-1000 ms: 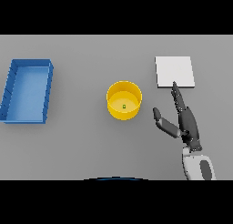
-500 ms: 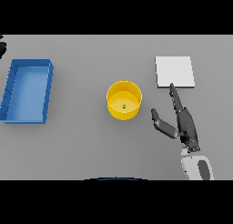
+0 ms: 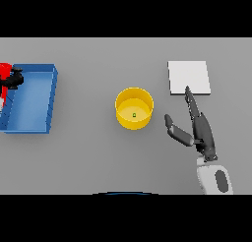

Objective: Pick up the red beaker and tilt it to pour out 1 green nut into yellow bowl. Pick up the yellow bowl and place it on the metallic measuring scale.

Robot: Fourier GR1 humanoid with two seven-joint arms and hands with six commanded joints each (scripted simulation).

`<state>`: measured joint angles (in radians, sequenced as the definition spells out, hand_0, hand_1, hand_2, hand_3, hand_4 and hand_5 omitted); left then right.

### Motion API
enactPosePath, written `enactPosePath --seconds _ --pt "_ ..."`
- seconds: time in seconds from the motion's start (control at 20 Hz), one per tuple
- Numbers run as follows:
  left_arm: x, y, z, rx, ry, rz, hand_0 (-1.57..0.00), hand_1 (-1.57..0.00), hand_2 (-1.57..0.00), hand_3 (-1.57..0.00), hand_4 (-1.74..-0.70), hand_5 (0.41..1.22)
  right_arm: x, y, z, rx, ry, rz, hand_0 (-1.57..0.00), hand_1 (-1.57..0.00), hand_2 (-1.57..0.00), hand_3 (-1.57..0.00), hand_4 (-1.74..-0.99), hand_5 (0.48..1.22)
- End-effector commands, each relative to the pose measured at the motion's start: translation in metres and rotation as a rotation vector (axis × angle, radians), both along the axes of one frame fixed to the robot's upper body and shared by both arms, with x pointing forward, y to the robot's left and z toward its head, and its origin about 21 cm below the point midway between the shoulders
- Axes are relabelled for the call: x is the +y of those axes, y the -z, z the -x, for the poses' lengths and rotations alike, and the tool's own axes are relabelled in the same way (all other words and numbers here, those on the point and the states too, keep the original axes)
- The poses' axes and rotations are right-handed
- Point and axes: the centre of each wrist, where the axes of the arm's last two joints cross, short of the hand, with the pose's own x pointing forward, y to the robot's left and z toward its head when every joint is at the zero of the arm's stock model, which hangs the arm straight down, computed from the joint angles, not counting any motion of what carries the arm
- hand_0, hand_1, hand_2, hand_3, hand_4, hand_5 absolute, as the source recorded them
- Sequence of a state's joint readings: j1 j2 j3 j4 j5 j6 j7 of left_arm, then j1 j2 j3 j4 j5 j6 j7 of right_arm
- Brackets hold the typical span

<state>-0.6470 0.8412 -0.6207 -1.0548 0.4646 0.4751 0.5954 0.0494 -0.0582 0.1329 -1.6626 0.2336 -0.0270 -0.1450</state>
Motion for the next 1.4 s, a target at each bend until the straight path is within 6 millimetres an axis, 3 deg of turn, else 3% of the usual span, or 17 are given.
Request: enactPosePath --seconds 0.0,0.05,0.1,0.2,0.3,0.45,0.65,0.85,1.0,1.15,1.35 --pt "0.000 -0.002 0.006 0.004 0.037 0.000 -1.57 -1.57 -1.57 -1.37 -1.49 0.827 0.001 -0.001 0.000 -0.004 -0.004 0.003 0.00 0.00 0.00 0.00 -1.165 0.675" --pt "0.002 -0.003 0.013 0.021 0.101 -0.023 -1.57 -1.54 -1.49 -1.24 -1.31 0.774 0.000 0.000 0.001 -0.008 0.001 0.012 0.00 0.00 0.00 0.00 -1.163 0.671" --pt "0.003 -0.004 0.017 0.016 0.163 -0.034 -1.50 -1.38 -1.31 -1.10 -1.15 0.740 -0.003 0.004 0.002 0.001 0.005 0.011 0.00 0.00 0.00 0.00 -1.159 0.669" --pt "0.008 -0.005 0.021 0.041 0.243 0.003 -1.00 -0.88 -0.84 -0.71 -0.93 0.697 -0.003 0.001 0.004 -0.018 -0.006 0.008 0.00 0.00 0.00 0.00 -1.162 0.671" --pt "0.009 -0.006 0.022 0.072 0.284 0.011 -0.64 -0.56 -0.54 -0.45 -0.82 0.667 -0.004 0.001 0.004 -0.012 -0.010 0.008 0.00 0.00 0.00 0.00 -1.151 0.677" --pt "0.013 -0.003 0.021 0.100 0.299 -0.071 -0.33 -0.29 -0.27 -0.23 -0.75 0.647 -0.001 0.005 0.005 -0.014 -0.021 0.006 0.00 0.00 0.00 0.00 -1.148 0.688" --pt "0.009 0.007 0.017 0.075 0.283 -0.101 -0.13 -0.12 -0.11 -0.09 -0.72 0.647 -0.001 0.003 0.004 -0.007 -0.009 0.019 0.00 0.00 0.00 0.00 -1.173 0.688" --pt "0.010 0.005 0.013 -0.010 0.272 -0.106 -0.05 -0.05 -0.05 -0.04 -0.71 0.663 0.002 -0.004 0.001 0.012 0.000 0.096 0.00 0.00 0.00 0.00 -1.163 0.677" --pt "0.010 0.002 0.014 -0.038 0.264 -0.104 -0.03 -0.02 -0.02 -0.02 -0.71 0.685 -0.001 -0.008 0.000 -0.024 -0.115 0.179 0.00 0.00 0.00 0.00 -1.137 0.717" --pt "0.005 -0.001 0.016 -0.056 0.281 -0.093 -0.01 -0.01 -0.01 -0.01 -0.72 0.676 0.001 -0.031 -0.018 -0.034 -0.245 0.424 0.00 0.00 0.00 0.00 -1.190 0.716" --pt "0.001 0.004 0.014 -0.054 0.291 -0.067 0.00 0.00 0.00 0.00 -0.72 0.665 0.019 -0.050 -0.043 -0.103 -0.432 0.781 0.00 0.00 0.00 0.00 -1.222 0.701"
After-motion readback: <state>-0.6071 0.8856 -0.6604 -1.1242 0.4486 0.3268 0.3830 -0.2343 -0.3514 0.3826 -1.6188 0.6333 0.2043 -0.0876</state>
